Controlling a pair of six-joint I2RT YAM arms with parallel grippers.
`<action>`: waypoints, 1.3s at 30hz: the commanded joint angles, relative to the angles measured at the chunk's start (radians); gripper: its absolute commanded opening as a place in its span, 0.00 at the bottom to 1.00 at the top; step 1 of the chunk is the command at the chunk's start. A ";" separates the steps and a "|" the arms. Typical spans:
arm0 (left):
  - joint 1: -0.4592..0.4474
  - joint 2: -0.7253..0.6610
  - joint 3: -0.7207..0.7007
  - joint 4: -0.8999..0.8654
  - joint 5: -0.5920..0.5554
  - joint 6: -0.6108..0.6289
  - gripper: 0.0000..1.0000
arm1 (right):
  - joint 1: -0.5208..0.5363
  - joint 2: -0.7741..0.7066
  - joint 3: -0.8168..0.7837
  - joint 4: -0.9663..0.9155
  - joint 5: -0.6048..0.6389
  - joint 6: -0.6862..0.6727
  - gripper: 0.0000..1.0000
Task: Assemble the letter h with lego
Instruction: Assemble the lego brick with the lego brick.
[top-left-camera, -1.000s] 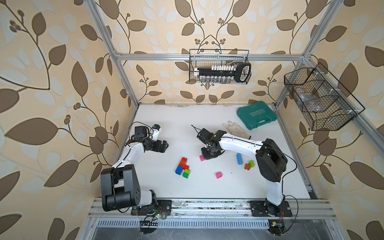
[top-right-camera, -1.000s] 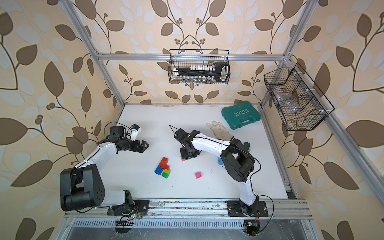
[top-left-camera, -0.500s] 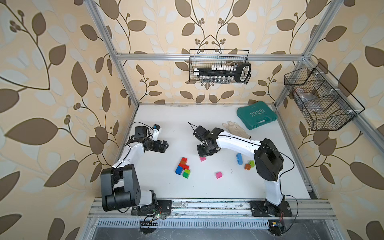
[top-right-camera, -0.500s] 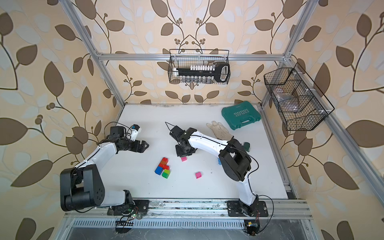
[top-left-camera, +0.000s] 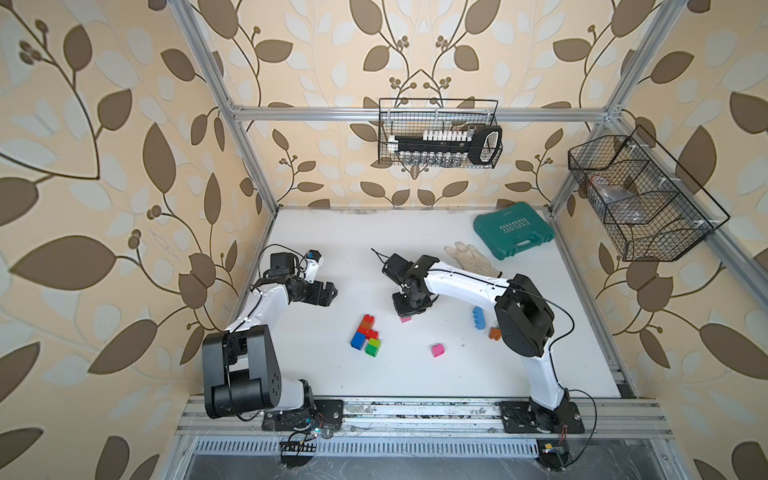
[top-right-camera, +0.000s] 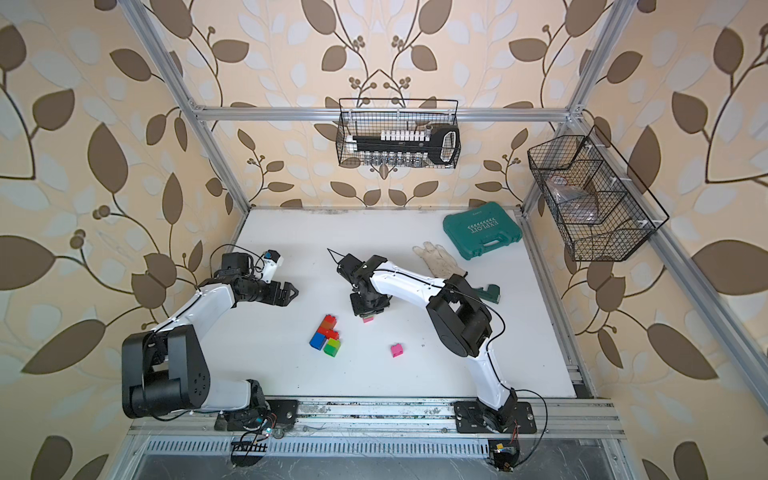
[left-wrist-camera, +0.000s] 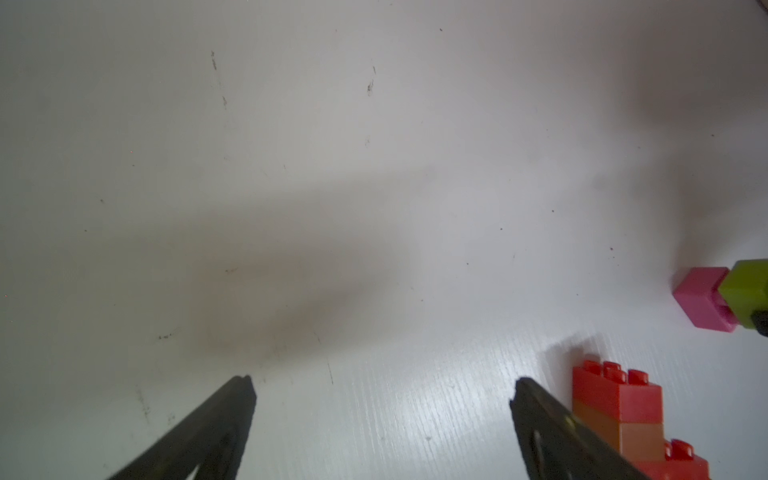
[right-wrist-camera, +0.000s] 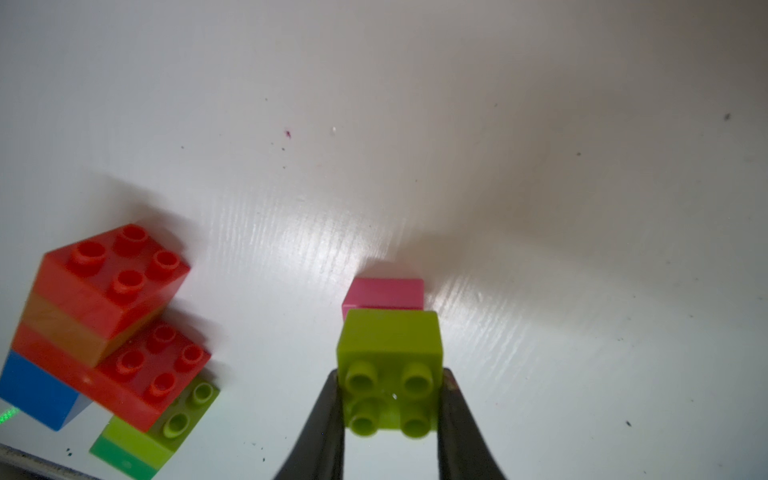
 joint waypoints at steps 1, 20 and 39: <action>0.012 0.000 0.015 -0.013 0.009 0.010 0.99 | 0.008 0.062 0.018 -0.057 -0.016 -0.014 0.27; 0.014 0.013 0.027 -0.038 0.027 0.002 0.99 | 0.031 0.209 0.089 -0.170 0.047 -0.001 0.23; 0.014 0.026 0.036 -0.057 0.033 -0.003 0.99 | -0.016 0.029 -0.061 -0.048 0.054 0.081 0.25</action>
